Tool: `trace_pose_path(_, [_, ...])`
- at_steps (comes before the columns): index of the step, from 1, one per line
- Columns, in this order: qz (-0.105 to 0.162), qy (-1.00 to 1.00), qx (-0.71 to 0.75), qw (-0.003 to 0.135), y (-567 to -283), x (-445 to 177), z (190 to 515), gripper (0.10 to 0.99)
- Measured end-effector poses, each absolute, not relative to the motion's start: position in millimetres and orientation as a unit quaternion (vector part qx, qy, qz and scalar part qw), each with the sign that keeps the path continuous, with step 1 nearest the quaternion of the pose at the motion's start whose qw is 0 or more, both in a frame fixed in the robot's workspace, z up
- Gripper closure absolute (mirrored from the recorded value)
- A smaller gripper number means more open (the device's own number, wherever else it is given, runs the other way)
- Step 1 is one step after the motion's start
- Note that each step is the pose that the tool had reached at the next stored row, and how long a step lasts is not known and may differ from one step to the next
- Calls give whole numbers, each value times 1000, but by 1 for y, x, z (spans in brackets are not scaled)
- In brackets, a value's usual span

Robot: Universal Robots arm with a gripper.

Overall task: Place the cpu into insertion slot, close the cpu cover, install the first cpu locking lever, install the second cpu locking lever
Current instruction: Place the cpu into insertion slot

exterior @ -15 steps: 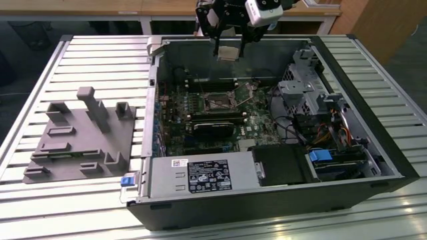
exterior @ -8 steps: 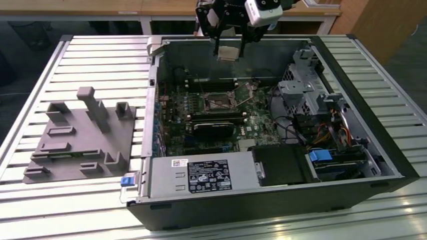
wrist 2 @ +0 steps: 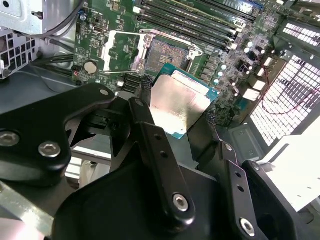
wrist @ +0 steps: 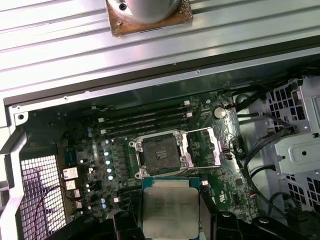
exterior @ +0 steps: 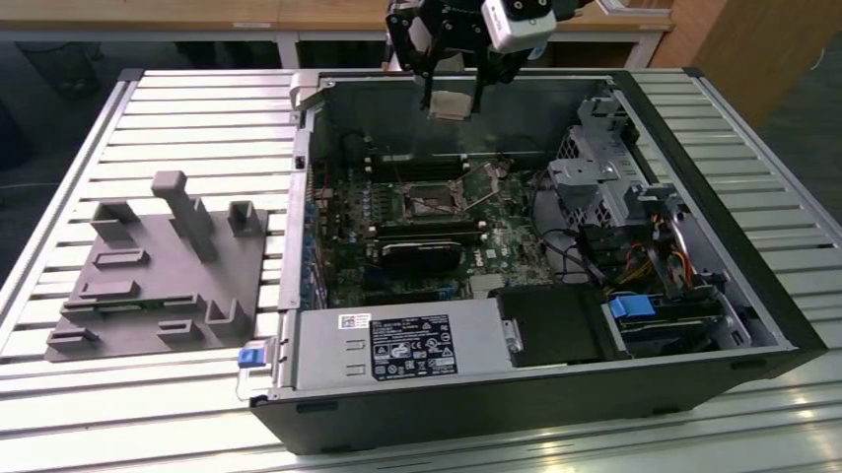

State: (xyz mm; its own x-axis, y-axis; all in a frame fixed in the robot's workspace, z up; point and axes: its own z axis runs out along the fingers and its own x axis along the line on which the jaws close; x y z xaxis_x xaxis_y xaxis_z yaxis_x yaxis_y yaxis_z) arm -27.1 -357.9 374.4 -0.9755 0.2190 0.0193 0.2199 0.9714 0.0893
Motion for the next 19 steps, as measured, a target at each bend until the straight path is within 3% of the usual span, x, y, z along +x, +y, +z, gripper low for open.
trace_pose_path(19, [-45,-990,-134,4,-358,-27,374,545])
